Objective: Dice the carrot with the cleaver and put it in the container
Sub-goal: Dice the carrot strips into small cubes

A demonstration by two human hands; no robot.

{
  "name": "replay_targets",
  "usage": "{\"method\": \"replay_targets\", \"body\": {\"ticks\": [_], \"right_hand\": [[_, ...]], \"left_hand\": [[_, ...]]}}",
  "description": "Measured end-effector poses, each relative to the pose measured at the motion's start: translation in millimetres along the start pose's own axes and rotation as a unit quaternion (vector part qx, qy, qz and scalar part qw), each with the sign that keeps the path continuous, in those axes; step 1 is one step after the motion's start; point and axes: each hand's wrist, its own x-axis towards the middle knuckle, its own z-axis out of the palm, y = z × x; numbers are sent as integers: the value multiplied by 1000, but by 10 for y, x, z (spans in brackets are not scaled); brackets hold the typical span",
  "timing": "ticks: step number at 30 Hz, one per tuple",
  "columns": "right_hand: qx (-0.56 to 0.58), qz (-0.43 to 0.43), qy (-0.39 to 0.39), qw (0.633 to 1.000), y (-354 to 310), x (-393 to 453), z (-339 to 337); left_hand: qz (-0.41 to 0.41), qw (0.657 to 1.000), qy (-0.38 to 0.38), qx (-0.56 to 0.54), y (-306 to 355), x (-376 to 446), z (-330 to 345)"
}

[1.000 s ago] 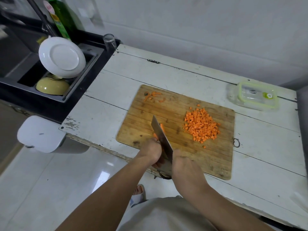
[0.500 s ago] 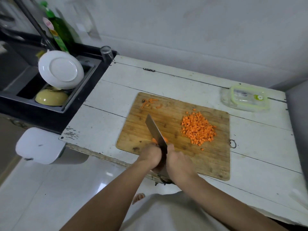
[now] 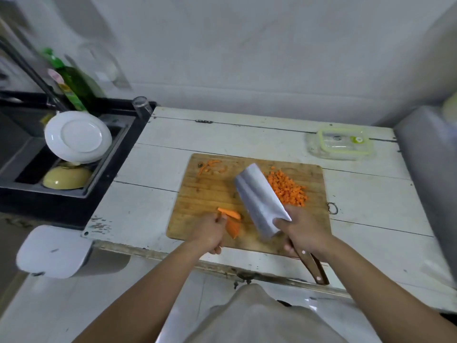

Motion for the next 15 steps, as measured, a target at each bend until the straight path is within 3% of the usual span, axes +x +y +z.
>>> {"method": "replay_targets", "body": {"ticks": [2,3,5,7,9,12,15], "right_hand": [[-3,4,15,1000,28,-11,-59],[-6,2,24,1000,42,-14,-84],[-9,-1,39,999,73,-6,-120],[-16,2,46,999,108,2,-142],[-21,5,52,998,131,1,-151],[-18,8,66,998,152,-7,-140],[-25,13,69,997,177,-18,-110]], "left_hand": [[145,972,99,156,-83,62,-136],[232,936,117,238,-120,102,-205],[387,841,78,369,-173,222,-298],[450,781,41,431,-184,328,-335],[491,744,53,450,-181,395,-331],[522,719,77,452,-216,384,-314],[505,744,98,428,-364,364,-315]]}}
